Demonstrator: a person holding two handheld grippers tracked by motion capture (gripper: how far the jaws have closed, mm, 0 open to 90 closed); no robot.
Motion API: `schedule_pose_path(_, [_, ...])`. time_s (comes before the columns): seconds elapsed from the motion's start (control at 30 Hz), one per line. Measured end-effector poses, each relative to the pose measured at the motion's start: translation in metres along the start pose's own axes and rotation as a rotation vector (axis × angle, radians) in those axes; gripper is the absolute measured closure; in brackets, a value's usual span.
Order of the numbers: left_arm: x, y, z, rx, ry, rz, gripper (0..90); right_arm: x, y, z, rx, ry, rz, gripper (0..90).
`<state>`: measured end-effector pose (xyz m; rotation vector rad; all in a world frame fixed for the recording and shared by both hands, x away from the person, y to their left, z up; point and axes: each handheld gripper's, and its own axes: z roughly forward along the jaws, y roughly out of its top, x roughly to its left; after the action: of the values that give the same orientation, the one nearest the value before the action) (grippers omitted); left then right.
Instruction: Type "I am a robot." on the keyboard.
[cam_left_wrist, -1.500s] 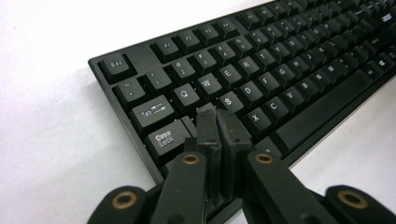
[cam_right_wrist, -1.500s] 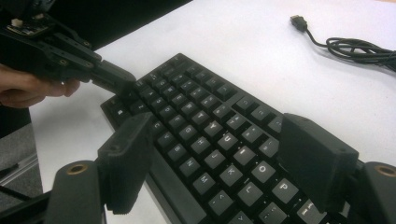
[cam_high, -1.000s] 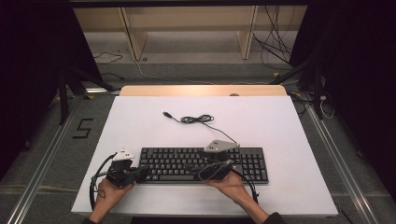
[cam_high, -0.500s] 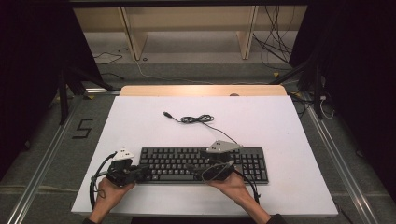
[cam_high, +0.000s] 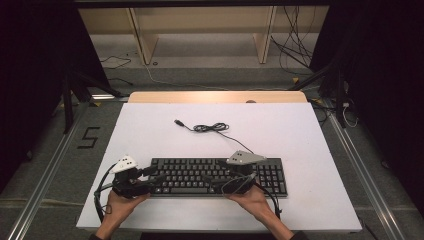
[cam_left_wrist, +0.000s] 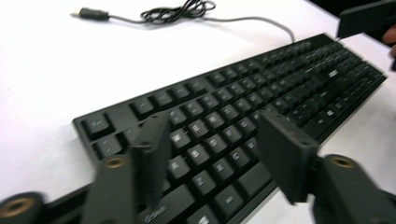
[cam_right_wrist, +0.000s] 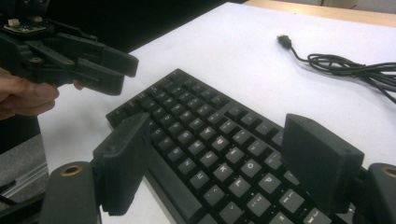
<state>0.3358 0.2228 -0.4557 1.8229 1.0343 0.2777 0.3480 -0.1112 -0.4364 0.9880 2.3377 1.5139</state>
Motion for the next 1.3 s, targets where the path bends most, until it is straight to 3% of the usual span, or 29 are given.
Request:
schedule_pose_path(0.17, [-0.007, 0.001, 0.0, -0.033, -0.035, 0.017, 35.9, -0.001, -0.001, -0.003, -0.007, -0.002, 0.001, 25.3])
schedule_pose_path(0.47, [-0.017, 0.002, 0.005, -0.029, -0.078, 0.032, 32.3, 0.0, -0.002, -0.008, -0.02, -0.003, 0.002, 25.3])
schedule_pose_path(0.63, [-0.022, 0.002, 0.009, -0.002, -0.094, 0.05, 42.9, 0.001, -0.003, -0.012, -0.026, -0.002, 0.002, 25.3])
schedule_pose_path(0.8, [-0.03, 0.0, 0.015, 0.048, -0.114, 0.104, 62.7, 0.001, -0.004, -0.015, -0.03, -0.002, 0.001, 25.3])
schedule_pose_path(0.97, [-0.034, -0.003, 0.026, 0.135, -0.102, 0.124, 76.7, 0.001, -0.005, -0.016, -0.027, -0.003, 0.003, 25.3])
schedule_pose_path(1.17, [-0.031, -0.007, 0.037, 0.213, -0.082, 0.126, 86.7, 0.001, -0.006, -0.017, -0.026, -0.002, 0.001, 25.3])
schedule_pose_path(1.3, [-0.032, -0.008, 0.038, 0.219, -0.08, 0.123, 88.7, 0.001, -0.006, -0.016, -0.024, -0.003, 0.001, 25.4])
